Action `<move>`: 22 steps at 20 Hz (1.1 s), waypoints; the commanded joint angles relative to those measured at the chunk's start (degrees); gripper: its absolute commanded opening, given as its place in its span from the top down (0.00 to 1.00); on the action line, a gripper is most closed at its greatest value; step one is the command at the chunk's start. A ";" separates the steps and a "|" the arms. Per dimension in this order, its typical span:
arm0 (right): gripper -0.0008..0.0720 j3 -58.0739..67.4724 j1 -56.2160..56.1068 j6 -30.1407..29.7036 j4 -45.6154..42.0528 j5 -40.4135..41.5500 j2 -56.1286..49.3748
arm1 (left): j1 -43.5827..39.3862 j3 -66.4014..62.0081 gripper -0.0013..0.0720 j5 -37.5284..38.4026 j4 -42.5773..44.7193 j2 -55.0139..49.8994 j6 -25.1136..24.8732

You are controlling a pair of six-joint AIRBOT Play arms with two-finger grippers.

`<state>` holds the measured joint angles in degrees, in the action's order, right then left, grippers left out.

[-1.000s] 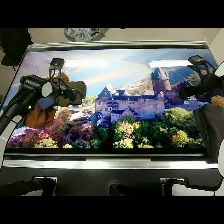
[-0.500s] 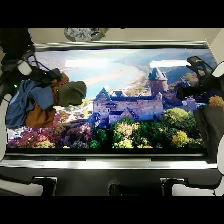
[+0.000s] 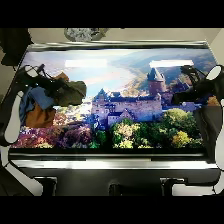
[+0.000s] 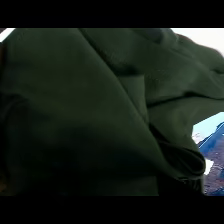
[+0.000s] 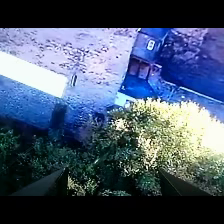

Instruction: Fold the shirts.

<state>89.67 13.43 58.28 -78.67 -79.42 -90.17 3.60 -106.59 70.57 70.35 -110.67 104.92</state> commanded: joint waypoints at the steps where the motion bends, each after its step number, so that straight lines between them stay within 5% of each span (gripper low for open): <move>1: 0.08 -0.04 -0.04 0.00 0.24 -2.01 -0.13 | -1.97 -0.28 0.00 0.37 3.56 -3.45 -4.66; 2: 0.08 -0.04 -0.07 -0.02 0.24 -2.73 -0.13 | -2.19 -0.28 0.00 0.37 3.87 -3.98 -4.66; 3: 0.08 -0.04 -0.04 -0.02 0.24 -3.28 -0.13 | -2.27 -0.28 0.18 0.44 3.76 -4.44 -4.66; 4: 0.08 -0.02 -0.04 -0.02 0.24 -3.69 -0.11 | -2.27 -0.28 0.64 0.59 3.52 -4.52 -4.63; 5: 0.08 0.02 -0.04 -0.04 0.22 -4.20 -0.09 | -2.27 -0.46 0.92 0.81 2.38 -4.26 -4.70; 7: 0.08 0.02 -0.04 0.00 -2.58 -3.98 0.87 | -2.45 -2.99 0.94 0.52 -0.50 -2.27 -6.29; 13: 0.08 0.02 -0.04 0.00 -6.51 2.29 16.04 | -10.47 -9.42 0.94 -1.81 -12.02 20.63 -24.04; 17: 0.08 0.02 -0.04 -0.02 -6.49 0.57 28.89 | -21.24 -9.27 0.94 -1.64 -13.40 32.26 -23.98; 22: 0.08 0.02 -0.04 -0.48 -6.69 -5.60 40.50 | -33.86 -6.51 0.94 -2.49 -11.02 34.23 -24.15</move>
<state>89.65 13.43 58.02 -85.14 -82.04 -56.01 -23.64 -114.93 69.06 57.65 -78.41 81.49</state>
